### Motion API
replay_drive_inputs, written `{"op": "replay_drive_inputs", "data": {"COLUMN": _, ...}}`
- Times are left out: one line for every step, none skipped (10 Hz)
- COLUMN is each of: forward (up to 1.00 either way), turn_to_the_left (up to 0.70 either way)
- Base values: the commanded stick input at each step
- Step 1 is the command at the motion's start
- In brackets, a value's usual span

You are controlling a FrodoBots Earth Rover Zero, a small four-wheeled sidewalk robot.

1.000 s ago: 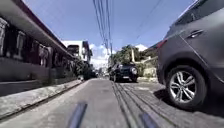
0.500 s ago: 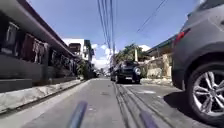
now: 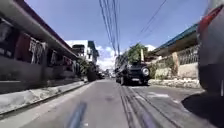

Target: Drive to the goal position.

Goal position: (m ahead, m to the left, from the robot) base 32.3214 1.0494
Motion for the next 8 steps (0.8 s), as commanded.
{"op": "replay_drive_inputs", "data": {"forward": 1.00, "turn_to_the_left": 0.00}}
{"op": "replay_drive_inputs", "data": {"forward": 1.00, "turn_to_the_left": 0.00}}
{"op": "replay_drive_inputs", "data": {"forward": 1.00, "turn_to_the_left": 0.00}}
{"op": "replay_drive_inputs", "data": {"forward": 1.00, "turn_to_the_left": 0.00}}
{"op": "replay_drive_inputs", "data": {"forward": 1.00, "turn_to_the_left": 0.00}}
{"op": "replay_drive_inputs", "data": {"forward": 1.00, "turn_to_the_left": 0.00}}
{"op": "replay_drive_inputs", "data": {"forward": 1.00, "turn_to_the_left": 0.00}}
{"op": "replay_drive_inputs", "data": {"forward": 1.00, "turn_to_the_left": 0.00}}
